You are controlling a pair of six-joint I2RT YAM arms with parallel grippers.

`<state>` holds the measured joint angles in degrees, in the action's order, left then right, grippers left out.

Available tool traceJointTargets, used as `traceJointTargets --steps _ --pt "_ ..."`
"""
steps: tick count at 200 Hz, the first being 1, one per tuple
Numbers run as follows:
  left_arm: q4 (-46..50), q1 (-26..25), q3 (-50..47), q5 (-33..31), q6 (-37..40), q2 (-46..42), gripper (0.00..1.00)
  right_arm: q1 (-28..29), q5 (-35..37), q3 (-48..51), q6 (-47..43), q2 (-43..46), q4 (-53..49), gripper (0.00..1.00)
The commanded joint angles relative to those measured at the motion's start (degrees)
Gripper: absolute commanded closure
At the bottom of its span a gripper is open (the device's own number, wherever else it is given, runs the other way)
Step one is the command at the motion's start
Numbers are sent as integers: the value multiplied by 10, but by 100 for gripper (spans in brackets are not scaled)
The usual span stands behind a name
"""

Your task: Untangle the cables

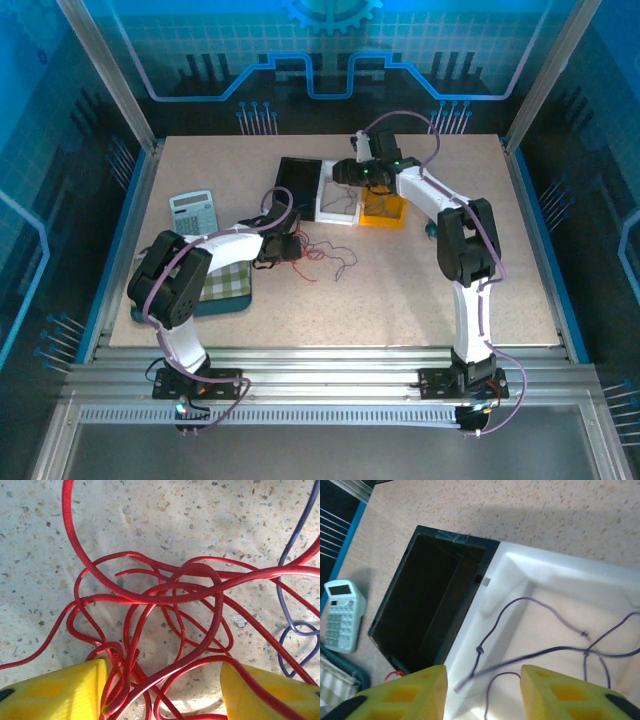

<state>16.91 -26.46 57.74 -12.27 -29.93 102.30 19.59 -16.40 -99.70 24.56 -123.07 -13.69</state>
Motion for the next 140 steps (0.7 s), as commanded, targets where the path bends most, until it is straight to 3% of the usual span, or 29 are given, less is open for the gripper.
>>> traceJointTargets --steps 1,48,75,111,140 --pt "35 -5 2 -10 0 0 37 5 43 25 -3 43 16 55" --pt "32 -6 3 -7 3 2 37 6 101 137 1 146 86 52" --pt "33 -6 9 -3 5 9 37 15 43 215 -12 191 114 51" --pt "35 -6 12 -2 4 15 37 62 1 311 -45 211 73 48" --pt "36 -6 12 -2 4 16 37 116 58 361 -115 218 7 44"
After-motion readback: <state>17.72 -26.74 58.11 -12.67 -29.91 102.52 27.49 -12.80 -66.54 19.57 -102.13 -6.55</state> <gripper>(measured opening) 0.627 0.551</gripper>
